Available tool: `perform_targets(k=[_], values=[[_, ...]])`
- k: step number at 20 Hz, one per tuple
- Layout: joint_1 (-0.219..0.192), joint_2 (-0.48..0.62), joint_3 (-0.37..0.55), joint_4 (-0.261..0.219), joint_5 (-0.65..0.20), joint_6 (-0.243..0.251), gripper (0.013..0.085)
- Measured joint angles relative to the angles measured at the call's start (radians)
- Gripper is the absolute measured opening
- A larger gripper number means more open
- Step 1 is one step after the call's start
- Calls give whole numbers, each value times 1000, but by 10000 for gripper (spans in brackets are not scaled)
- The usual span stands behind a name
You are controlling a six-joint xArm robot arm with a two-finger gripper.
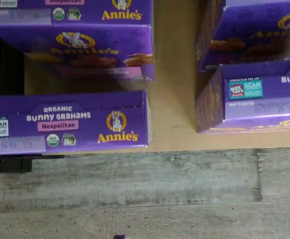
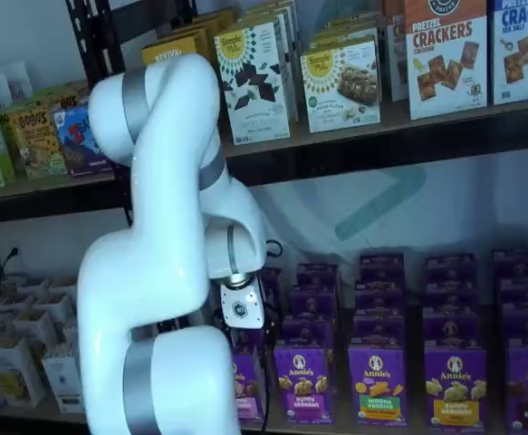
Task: Pick up the purple box with a pink patch in the middle, on the bottom shelf, the first box from the left
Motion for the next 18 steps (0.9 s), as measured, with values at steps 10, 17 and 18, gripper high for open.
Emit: perform_targets(k=[10, 17, 18], values=[[12, 73, -77, -10, 3, 21, 850], [34, 113, -127, 15, 3, 18, 850], [38, 120, -137, 19, 4, 19, 850]])
